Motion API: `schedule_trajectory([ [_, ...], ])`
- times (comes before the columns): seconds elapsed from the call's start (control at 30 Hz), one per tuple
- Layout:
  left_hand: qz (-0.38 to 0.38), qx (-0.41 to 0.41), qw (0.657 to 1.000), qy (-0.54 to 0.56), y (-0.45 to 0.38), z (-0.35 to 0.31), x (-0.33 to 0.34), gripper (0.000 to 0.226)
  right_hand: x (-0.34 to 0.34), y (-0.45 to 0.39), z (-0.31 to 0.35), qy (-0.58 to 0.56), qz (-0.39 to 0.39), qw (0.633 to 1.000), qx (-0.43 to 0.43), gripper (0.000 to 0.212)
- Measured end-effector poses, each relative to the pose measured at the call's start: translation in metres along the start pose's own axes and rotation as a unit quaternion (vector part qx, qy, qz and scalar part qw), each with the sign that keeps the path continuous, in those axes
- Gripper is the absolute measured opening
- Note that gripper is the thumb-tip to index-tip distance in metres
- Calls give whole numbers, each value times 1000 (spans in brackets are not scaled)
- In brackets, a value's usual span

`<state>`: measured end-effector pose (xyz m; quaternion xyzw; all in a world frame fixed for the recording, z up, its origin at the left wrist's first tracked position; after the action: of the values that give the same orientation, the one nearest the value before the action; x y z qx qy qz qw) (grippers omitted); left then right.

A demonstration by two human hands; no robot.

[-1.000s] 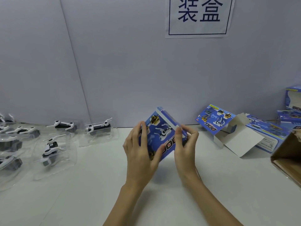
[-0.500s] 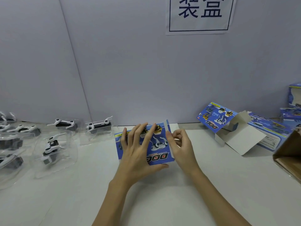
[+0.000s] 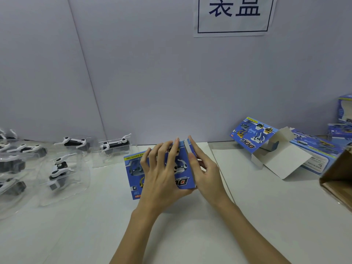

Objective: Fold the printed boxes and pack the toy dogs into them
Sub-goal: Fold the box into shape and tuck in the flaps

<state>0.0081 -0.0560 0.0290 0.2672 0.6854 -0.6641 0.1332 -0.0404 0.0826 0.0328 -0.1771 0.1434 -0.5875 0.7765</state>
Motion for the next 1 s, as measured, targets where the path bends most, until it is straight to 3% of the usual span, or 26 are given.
schedule_trajectory([
  [0.33,-26,3,1000,-13,0,-5,-5,116,0,3,-1,41,5,999,-31,55],
  [0.63,10,46,999,12,1,-5,0,59,-7,1,-2,33,-23,998,-41,48],
  [1.0,9,48,999,-20,0,-4,-4,68,-4,-1,5,-25,30,999,-7,45],
])
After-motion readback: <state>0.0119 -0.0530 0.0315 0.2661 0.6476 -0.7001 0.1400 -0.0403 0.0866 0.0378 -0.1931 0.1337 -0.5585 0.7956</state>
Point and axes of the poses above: each hand's wrist, its own y-axis away from the middle knuckle, its own x-axis out of the palm, z = x × y, the point moved 1 cm from there along -y, towards the middle knuckle, and after that the axes turned 1 degree about y, right-handed, at the moved point
